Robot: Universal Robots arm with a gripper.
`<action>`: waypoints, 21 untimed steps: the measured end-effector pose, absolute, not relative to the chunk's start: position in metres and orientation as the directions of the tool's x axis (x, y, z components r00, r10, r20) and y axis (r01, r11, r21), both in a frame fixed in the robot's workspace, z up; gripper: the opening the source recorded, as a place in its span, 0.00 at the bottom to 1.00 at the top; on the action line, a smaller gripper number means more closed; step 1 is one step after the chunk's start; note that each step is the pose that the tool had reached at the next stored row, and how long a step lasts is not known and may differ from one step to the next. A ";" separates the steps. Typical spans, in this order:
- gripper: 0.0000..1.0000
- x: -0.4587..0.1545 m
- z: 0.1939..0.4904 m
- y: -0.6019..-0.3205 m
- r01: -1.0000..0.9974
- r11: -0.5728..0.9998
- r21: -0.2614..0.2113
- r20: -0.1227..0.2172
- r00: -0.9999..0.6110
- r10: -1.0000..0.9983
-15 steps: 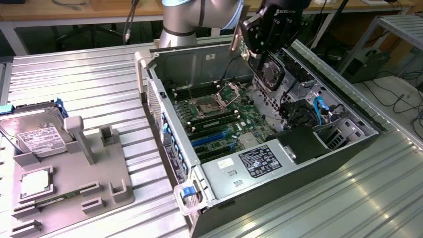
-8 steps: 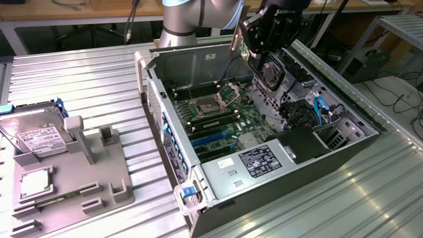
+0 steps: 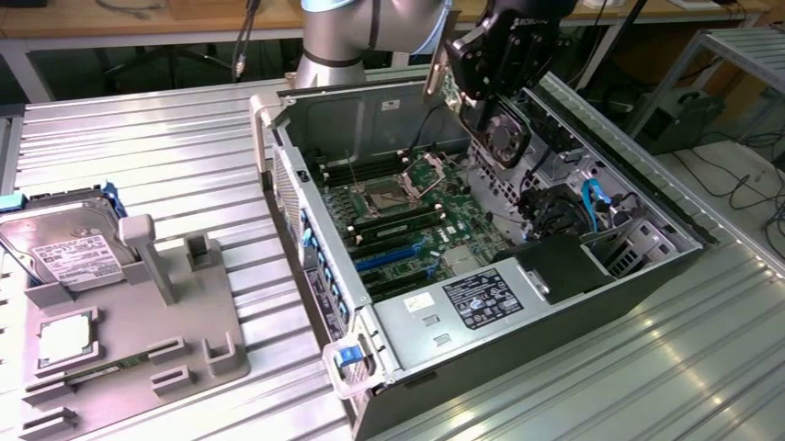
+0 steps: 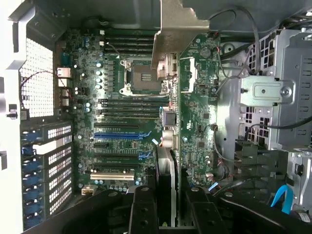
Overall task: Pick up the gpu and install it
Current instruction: 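Insert the gpu into the slot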
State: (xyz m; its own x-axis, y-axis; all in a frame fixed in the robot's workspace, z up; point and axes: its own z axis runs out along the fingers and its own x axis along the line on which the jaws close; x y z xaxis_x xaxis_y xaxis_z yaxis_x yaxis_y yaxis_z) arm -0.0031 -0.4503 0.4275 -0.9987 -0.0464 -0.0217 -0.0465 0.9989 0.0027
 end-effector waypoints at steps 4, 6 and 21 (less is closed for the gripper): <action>0.28 -0.003 0.427 -0.450 -0.143 0.990 0.003 -0.022 -0.989 -0.143; 0.28 -0.003 0.427 -0.450 -0.192 0.981 0.003 -0.022 -0.981 -0.191; 0.28 -0.003 0.427 -0.450 -0.478 0.878 0.003 -0.022 -0.878 -0.478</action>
State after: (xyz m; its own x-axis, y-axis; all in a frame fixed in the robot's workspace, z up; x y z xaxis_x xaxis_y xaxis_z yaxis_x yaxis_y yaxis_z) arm -0.0031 -0.4504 0.4274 -0.8780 -0.4781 -0.0218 -0.4783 0.8782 0.0028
